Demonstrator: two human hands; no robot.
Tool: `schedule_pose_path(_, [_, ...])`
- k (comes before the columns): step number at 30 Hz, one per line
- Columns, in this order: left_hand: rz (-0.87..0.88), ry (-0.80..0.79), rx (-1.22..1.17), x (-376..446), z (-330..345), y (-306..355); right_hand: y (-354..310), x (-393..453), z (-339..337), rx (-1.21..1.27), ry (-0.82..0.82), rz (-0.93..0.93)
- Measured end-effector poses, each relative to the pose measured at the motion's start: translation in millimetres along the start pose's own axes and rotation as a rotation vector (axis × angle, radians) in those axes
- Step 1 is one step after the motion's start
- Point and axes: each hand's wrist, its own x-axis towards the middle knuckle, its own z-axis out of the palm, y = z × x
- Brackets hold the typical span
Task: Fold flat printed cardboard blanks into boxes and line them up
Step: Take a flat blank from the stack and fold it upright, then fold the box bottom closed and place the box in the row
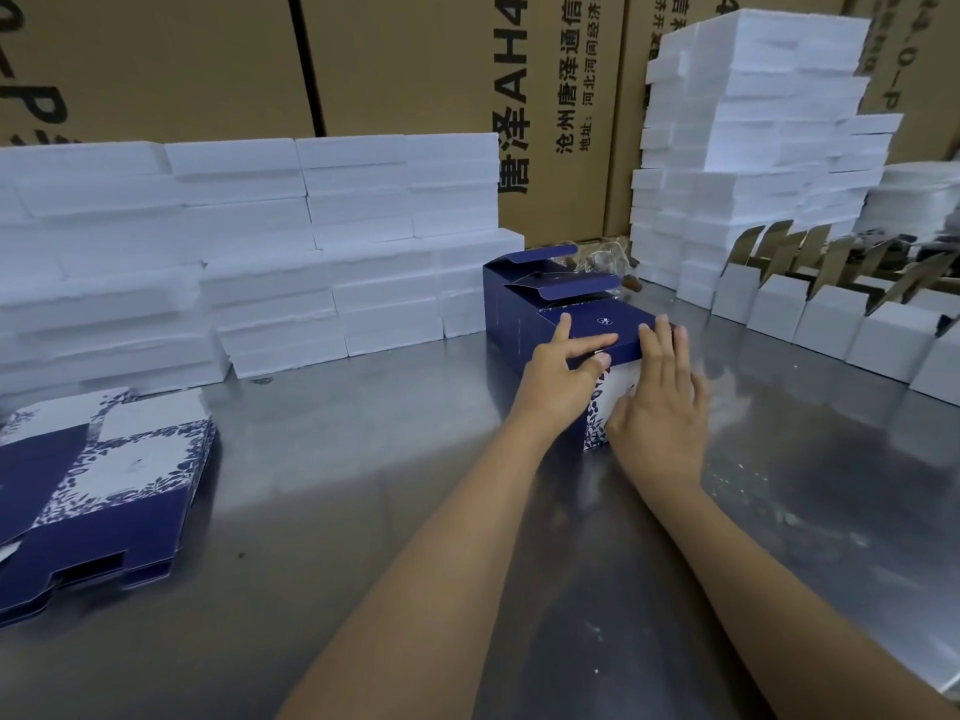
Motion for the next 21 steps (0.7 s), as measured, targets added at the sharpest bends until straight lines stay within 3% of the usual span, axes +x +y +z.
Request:
schedule_pose_path(6, [0.141, 0.079, 0.267, -23, -6, -25, 1, -5, -4, -0.108, 0.009, -0.071])
schedule_pose_path(9, [0.03, 0.135, 0.307, -52, -30, -61, -5, -10, -10, -0.183, 0.07, -0.199])
schedule_pose_path(13, [-0.221, 0.172, 0.315, -83, -62, -87, -14, -20, -17, -0.104, 0.134, -0.363])
schedule_pose_path(21, [-0.272, 0.282, 0.075, -135, -87, -81, -63, -60, -30, 0.02, 0.097, -0.59])
